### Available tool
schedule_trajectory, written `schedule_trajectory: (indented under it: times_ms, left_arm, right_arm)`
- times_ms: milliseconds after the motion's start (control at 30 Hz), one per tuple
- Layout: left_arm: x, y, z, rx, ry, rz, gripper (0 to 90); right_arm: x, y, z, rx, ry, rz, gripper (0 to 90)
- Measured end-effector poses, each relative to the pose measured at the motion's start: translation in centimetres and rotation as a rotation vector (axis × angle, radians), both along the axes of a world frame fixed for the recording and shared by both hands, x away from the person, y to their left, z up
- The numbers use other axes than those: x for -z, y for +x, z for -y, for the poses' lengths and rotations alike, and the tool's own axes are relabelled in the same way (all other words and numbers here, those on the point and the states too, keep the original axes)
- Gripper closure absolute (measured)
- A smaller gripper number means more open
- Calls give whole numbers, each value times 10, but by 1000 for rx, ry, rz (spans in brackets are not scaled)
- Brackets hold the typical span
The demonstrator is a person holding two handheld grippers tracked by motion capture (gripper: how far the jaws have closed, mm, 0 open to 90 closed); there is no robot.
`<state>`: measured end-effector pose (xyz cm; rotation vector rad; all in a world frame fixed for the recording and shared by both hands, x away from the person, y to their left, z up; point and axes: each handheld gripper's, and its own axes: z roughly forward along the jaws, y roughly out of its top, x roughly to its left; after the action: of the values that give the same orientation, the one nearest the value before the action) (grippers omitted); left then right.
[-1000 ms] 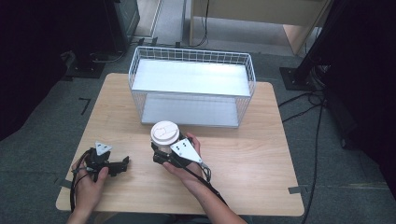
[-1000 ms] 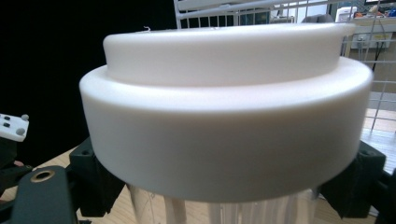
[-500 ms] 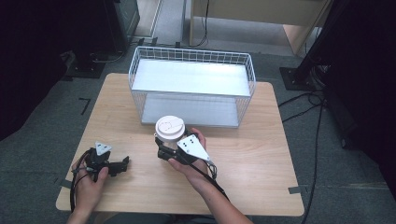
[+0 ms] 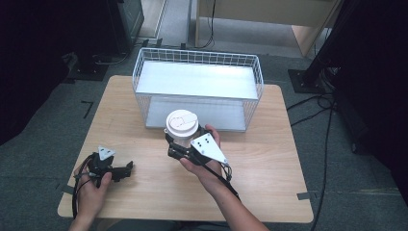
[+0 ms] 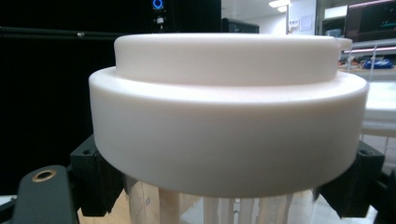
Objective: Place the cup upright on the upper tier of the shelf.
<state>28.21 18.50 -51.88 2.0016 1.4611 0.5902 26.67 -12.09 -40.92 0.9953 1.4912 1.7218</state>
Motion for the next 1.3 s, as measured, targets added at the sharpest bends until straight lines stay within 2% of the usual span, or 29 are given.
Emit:
schedule_trajectory:
  times_ms: [167,633,833,1067,1300]
  left_arm:
    - [0,0,0,0,0,0,0]
    - [0,0,0,-1,0,1,0]
    - [0,0,0,1,1,-1,0]
    - [0,0,0,-1,-2,0,0]
    - [0,0,0,3,4,-2,0]
  right_arm:
    - [-16,2,7,21,2,38,154]
    - [-59,12,29,84,46,113,155]
    - [-77,17,35,106,39,144,154]
    - [-94,32,41,149,6,171,155]
    - [-111,52,47,194,5,177,154]
